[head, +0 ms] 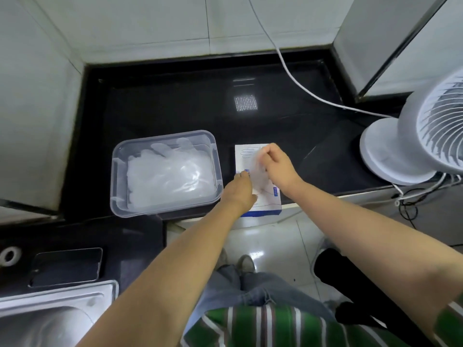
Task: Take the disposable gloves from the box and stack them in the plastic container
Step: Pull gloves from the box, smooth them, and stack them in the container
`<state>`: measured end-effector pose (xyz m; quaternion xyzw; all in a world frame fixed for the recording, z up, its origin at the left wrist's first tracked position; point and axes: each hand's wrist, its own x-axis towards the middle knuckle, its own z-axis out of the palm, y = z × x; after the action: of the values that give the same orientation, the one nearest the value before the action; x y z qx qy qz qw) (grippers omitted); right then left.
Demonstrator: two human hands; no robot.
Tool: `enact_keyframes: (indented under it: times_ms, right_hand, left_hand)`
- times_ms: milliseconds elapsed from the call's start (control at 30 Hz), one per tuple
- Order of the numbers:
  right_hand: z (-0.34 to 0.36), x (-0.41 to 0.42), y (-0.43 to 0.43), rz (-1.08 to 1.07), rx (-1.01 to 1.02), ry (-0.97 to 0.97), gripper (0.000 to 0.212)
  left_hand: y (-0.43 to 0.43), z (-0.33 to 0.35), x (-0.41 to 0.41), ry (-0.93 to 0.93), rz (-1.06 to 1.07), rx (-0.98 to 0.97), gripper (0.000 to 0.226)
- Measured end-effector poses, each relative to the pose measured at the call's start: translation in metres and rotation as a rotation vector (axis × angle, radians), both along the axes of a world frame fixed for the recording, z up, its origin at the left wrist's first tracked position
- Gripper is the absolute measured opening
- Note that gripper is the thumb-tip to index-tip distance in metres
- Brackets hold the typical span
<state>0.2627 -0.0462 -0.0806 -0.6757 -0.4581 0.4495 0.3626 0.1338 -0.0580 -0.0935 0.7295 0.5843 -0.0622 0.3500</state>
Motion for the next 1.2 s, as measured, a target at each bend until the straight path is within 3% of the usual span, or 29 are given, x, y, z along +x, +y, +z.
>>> enact_keyframes:
  times_ms: [67,167,233,433,567,600,700,767,833,967,1200]
  right_hand:
    - [0.002,0.001,0.007,-0.094,0.020,0.080,0.006]
    - [0.000,0.007,0.013,-0.051,-0.223,-0.006,0.026]
    - [-0.001,0.011,0.014,-0.004,-0.298,-0.066,0.012]
    - [0.027,0.015,0.021,-0.165,0.079,0.168,0.007]
    - [0.041,0.019,0.026,-0.211,0.077,0.292,0.012]
    - [0.041,0.019,0.026,-0.172,0.052,0.297,0.014]
    - [0.038,0.021,0.021,-0.107,0.017,0.319,0.012]
    - [0.037,0.022,0.018,-0.093,0.003,0.340,0.012]
    - [0.038,0.022,0.017,-0.064,-0.014,0.365,0.014]
    - [0.041,0.013,0.015,0.072,-0.067,0.360,0.027]
    - [0.051,0.007,0.017,0.244,-0.121,0.358,0.031]
  left_hand:
    - [0.000,0.000,0.002,0.016,-0.008,0.002,0.058]
    - [0.000,-0.002,0.002,0.024,-0.007,-0.002,0.058]
    - [0.001,-0.003,0.003,0.015,0.002,-0.020,0.058]
    - [0.005,0.005,0.002,-0.068,0.042,-0.124,0.054]
    - [0.010,0.019,0.003,-0.153,0.120,-0.250,0.033]
    - [0.013,0.024,0.004,-0.240,0.236,-0.310,0.027]
    - [0.018,0.044,0.004,-0.761,0.709,-0.474,0.022]
    - [0.024,0.054,-0.002,-0.964,0.840,-0.428,0.026]
    - [0.029,0.066,-0.007,-1.034,0.829,-0.357,0.035]
    - [0.038,0.071,-0.017,-0.772,0.635,-0.054,0.021]
    - [0.036,0.073,-0.058,-0.863,0.650,0.104,0.020]
